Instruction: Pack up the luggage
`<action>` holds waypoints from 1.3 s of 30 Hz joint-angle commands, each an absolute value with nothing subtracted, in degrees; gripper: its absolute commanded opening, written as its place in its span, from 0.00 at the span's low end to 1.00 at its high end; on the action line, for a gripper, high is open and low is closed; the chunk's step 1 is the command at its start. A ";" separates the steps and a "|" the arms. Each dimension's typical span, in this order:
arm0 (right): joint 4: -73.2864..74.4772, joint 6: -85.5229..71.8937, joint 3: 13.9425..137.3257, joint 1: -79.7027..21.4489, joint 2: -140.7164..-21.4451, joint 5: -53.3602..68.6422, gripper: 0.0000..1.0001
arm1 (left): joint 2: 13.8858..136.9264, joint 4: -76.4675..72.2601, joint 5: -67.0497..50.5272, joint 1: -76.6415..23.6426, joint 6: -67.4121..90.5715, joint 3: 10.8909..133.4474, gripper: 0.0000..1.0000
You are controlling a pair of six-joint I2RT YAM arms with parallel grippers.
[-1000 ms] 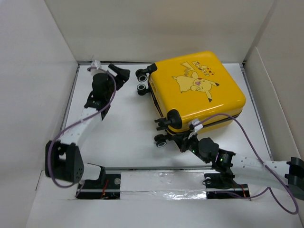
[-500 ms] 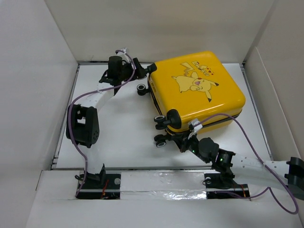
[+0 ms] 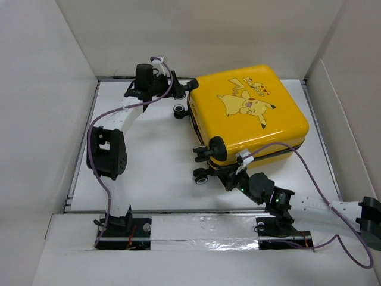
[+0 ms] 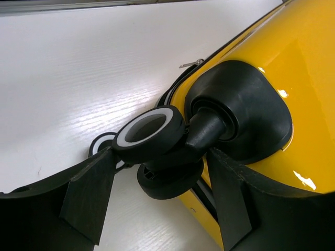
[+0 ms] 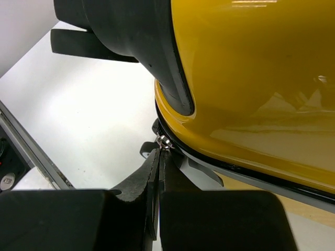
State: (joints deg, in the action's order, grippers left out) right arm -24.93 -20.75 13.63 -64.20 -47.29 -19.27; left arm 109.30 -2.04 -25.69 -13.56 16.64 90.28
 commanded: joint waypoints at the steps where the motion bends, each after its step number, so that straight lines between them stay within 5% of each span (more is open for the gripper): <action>1: -30.59 -21.18 14.41 -65.22 -46.32 -13.89 0.00 | 113.46 -1.16 -31.11 -14.33 9.77 96.92 0.65; 7: -30.15 -20.92 14.59 -65.21 -46.23 -13.28 0.00 | 113.56 5.89 -29.45 -13.28 -2.09 99.49 0.85; 16: -30.15 -20.21 15.73 -65.21 -47.64 -12.13 0.00 | 115.22 2.73 -32.17 -12.30 0.00 100.81 0.83; 19: -29.97 -20.30 15.47 -65.21 -47.29 -12.22 0.00 | 116.28 0.97 -33.31 -12.83 2.90 100.55 0.66; 25: -28.92 -20.22 14.94 -65.21 -45.44 -12.65 0.00 | 116.28 -4.12 -34.98 -13.36 6.58 99.05 0.51; 30: -27.86 -20.21 14.94 -65.21 -44.65 -12.92 0.00 | 113.48 -10.71 -32.18 -13.36 11.59 95.63 0.00; 34: -24.62 -19.51 15.29 -64.43 -43.07 -14.41 0.00 | 105.93 -23.34 -25.94 -13.36 19.49 83.10 0.00; 39: -17.24 -18.20 16.78 -60.83 -38.42 -13.89 0.00 | 89.43 -46.89 -13.64 -12.74 35.22 52.07 0.00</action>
State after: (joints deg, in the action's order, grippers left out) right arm -16.51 -19.25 13.43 -62.70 -41.54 -16.32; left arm 99.57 -32.12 -22.55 -14.41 25.32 61.89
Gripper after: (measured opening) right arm 0.010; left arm 0.519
